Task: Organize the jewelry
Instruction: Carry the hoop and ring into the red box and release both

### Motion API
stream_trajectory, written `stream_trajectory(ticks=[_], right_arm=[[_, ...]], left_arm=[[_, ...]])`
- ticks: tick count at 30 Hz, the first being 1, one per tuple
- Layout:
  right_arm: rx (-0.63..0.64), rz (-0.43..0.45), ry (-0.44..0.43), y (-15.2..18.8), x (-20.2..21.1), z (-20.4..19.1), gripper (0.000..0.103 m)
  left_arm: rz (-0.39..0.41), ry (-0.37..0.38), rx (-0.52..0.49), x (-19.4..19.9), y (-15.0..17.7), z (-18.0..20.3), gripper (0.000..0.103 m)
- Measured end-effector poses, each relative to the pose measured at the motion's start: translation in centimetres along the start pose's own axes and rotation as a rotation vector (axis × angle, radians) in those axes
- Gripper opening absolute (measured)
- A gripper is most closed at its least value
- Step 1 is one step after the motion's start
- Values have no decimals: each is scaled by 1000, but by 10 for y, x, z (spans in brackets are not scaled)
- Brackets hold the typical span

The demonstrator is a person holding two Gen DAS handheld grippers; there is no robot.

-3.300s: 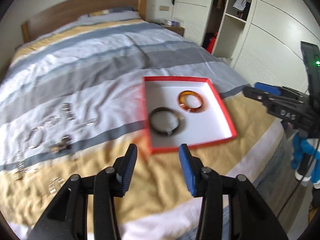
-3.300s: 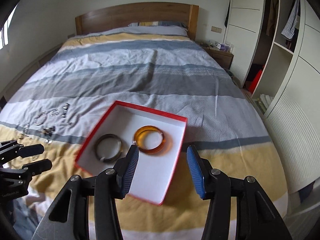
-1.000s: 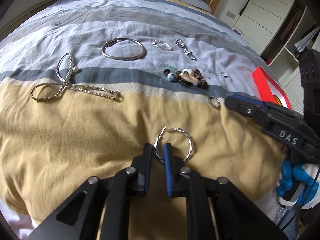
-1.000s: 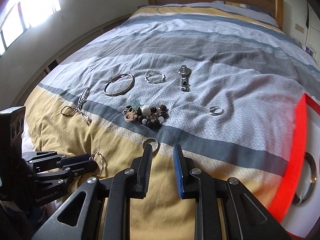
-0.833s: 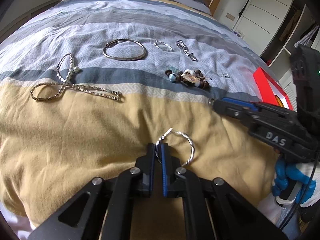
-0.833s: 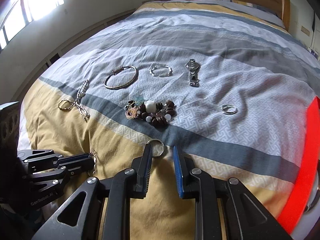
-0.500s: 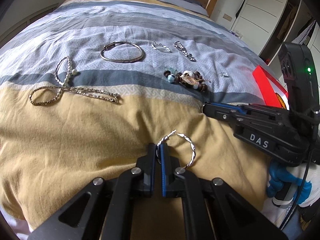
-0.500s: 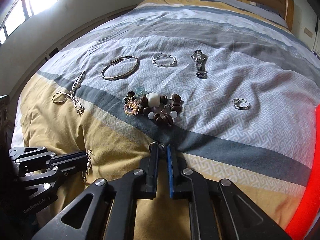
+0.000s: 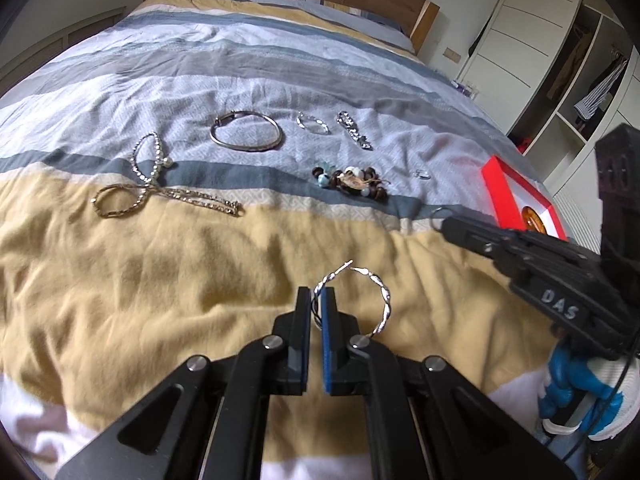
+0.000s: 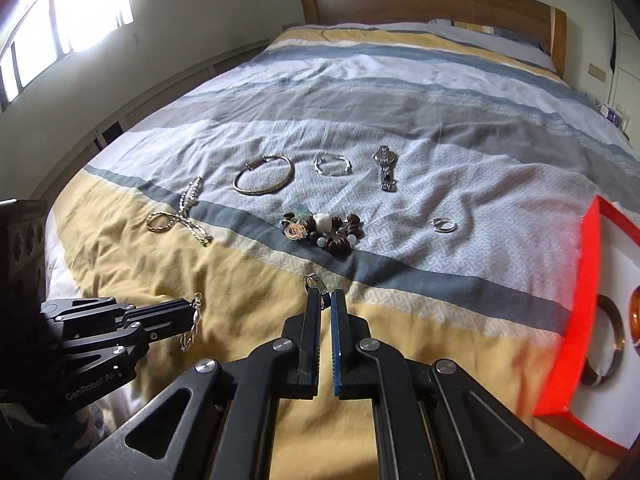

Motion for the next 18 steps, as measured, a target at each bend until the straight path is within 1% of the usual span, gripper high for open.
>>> stream_trajectory(ticks=[6, 10, 13, 18], right_arm=[[-11, 47, 26, 3, 46, 2, 4], [-44, 72, 59, 12, 75, 18, 4], [-83, 88, 98, 22, 95, 43, 4], [-168, 101, 182, 42, 124, 107, 4]], left_arm=[[23, 20, -2, 30, 4, 18, 4], [31, 49, -30, 44, 3, 42, 4], [30, 78, -70, 47, 0, 70, 4], [15, 142, -160, 34, -13, 133, 4]])
Point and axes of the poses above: each gripper's, at about its wrist camera, not at the fingertips, and x roughly against the way its jaws point, z to its right, y to its underside, the point moved 10 cm from there along -x, roughly the way its jaws point, and after that the axes turned 5 degrees about y, right-handed, at the moved point
